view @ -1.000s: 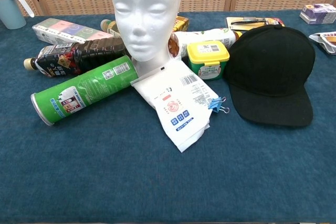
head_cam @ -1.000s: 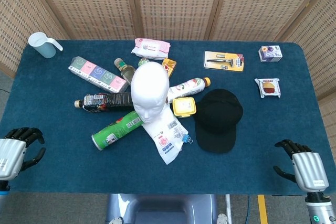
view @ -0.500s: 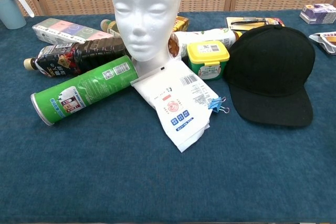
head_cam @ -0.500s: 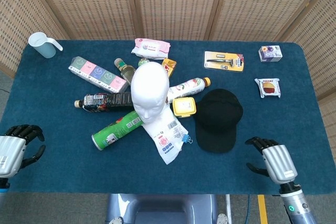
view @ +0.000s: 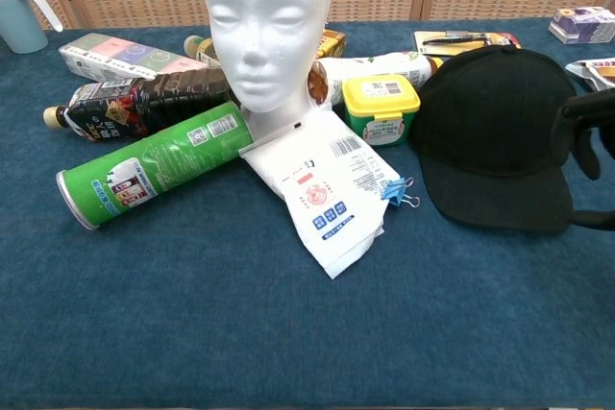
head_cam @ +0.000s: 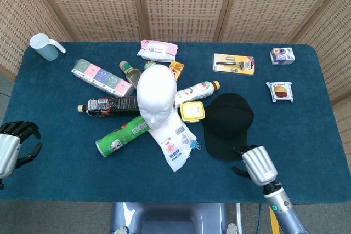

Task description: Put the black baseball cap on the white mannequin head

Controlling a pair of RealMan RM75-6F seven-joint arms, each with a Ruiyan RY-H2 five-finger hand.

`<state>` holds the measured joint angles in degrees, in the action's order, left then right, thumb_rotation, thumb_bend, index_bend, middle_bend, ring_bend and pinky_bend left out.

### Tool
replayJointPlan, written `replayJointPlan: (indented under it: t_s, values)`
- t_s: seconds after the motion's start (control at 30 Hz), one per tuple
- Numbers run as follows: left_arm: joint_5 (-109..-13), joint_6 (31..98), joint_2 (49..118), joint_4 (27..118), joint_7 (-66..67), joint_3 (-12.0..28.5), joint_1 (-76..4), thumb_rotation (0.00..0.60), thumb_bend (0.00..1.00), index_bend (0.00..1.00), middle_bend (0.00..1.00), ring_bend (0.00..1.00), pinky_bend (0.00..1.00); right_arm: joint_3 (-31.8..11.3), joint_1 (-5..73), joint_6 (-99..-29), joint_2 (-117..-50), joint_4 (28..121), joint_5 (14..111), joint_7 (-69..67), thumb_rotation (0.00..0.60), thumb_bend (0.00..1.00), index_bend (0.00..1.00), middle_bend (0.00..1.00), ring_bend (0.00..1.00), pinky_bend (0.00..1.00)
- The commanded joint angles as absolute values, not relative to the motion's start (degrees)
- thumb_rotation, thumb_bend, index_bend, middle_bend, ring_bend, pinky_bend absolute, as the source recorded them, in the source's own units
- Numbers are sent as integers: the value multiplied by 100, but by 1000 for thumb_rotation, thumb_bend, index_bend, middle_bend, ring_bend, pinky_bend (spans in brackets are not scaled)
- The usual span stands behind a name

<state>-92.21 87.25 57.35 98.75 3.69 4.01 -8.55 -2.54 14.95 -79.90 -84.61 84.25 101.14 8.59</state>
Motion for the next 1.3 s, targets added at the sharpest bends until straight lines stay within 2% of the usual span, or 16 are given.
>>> replayJointPlan:
  t_s: [0.03, 0.53, 1.07, 1.3]
  values:
    - [-9208, 8717, 5724, 9883, 366, 404, -862, 600, 322, 504, 402, 321, 329, -248, 1592, -7883, -8591, 8301, 10112, 911, 600, 80, 528, 653, 720, 770]
    - [-9103, 8635, 5730, 9770, 254, 368, -871, 600, 322, 504, 402, 321, 329, -423, 1926, -7287, -9314, 7435, 9451, 1336, 600, 76, 533, 663, 732, 776]
    - [-9081, 8665, 5723, 9739, 231, 348, -846, 600, 322, 504, 402, 321, 329, -418, 2048, -7301, -9547, 6958, 9287, 1271, 600, 77, 539, 664, 736, 784]
    - [-9087, 8688, 5714, 9752, 233, 339, -832, 600, 322, 504, 402, 321, 329, -446, 2072, -7318, -9697, 6698, 9173, 1249, 600, 137, 539, 663, 736, 784]
